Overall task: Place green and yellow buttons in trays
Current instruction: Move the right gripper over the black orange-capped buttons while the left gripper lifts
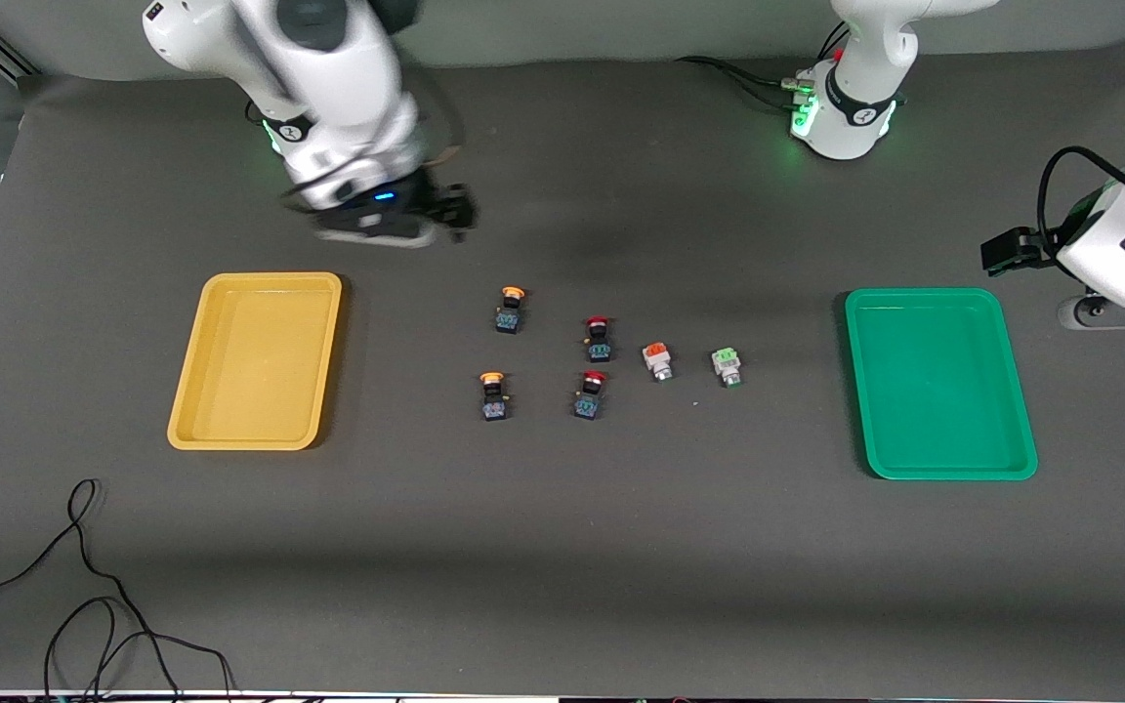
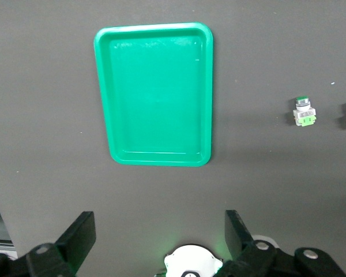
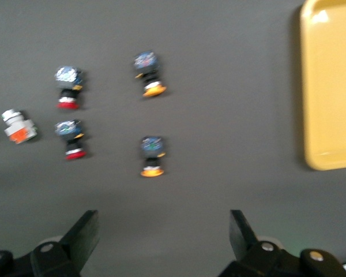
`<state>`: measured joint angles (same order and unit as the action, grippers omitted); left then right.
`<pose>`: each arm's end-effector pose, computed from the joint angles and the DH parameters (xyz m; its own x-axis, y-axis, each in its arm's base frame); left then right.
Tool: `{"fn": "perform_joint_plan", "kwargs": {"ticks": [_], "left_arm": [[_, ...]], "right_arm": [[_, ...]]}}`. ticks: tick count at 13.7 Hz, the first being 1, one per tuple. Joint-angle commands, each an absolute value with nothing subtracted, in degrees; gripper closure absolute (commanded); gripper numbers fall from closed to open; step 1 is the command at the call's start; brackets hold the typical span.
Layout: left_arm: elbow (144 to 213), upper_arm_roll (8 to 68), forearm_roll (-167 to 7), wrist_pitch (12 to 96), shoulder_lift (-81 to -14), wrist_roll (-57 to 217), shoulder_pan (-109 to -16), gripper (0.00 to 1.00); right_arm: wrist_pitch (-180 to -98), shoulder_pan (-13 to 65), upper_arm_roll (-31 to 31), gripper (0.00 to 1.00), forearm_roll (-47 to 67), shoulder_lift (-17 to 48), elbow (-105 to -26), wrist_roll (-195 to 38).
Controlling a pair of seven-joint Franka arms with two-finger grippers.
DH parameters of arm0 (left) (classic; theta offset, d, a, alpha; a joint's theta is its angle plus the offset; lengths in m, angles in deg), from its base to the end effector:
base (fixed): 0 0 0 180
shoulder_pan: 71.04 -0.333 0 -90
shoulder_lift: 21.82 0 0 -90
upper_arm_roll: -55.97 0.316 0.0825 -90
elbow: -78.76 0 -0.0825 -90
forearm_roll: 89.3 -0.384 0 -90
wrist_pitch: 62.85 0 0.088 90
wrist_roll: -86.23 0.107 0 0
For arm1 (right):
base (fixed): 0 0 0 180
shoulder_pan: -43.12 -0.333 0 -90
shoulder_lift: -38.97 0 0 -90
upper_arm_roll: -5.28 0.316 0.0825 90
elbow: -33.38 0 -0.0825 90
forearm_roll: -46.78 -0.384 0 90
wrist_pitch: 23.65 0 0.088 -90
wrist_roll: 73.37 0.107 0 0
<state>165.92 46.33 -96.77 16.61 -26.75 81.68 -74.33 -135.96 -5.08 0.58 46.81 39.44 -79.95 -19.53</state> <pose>0.5571 -0.0421 0.5870 0.9784 -0.0083 -0.2064 -0.0363 -0.9905 -0.1324 0.4010 0.3804 0.4687 0.9838 -0.1793 -0.0058 -0.1793 -0.9838 0.0077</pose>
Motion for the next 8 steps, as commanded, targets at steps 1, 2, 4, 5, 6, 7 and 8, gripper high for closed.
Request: {"fn": "perform_joint_plan", "kwargs": {"ticks": [1, 2, 4, 5, 6, 7, 8], "left_arm": [[165.42, 46.3, -95.9, 16.25, -27.01, 82.53, -74.02, 0.0], [164.98, 46.21, -95.37, 15.73, -26.92, 82.63, -73.85, 0.0], [163.49, 45.69, -92.84, 15.64, -27.09, 82.45, -72.89, 0.0], [163.48, 45.51, -92.3, 15.46, -27.1, 82.1, -72.71, 0.0], [163.74, 44.64, -92.2, 15.37, -27.18, 81.66, -72.62, 0.0], [164.18, 43.76, -92.29, 14.59, -27.27, 79.57, -71.84, 0.01], [164.19, 43.58, -92.12, 14.15, -28.49, 74.77, -70.78, 0.01]], "right_arm": [[-139.13, -6.97, -0.26, 0.0, 46.87, 36.17, -79.38, -16.33], [-140.09, -6.97, -0.34, 0.0, 46.87, 35.2, -79.64, -16.77], [-144.38, -6.97, -0.34, 0.0, 47.05, 33.44, -82.52, -16.95], [-147.8, -6.97, -0.34, 0.0, 47.48, 33.44, -85.15, -16.95], [-152.1, -6.97, -0.43, 0.0, 47.49, 32.65, -87.96, -17.03], [-156.41, -6.97, -0.52, 0.0, 47.57, 30.47, -89.73, -17.03], [-159.76, -6.97, -0.52, 0.0, 47.57, 26.88, -90.1, -16.95]]}}
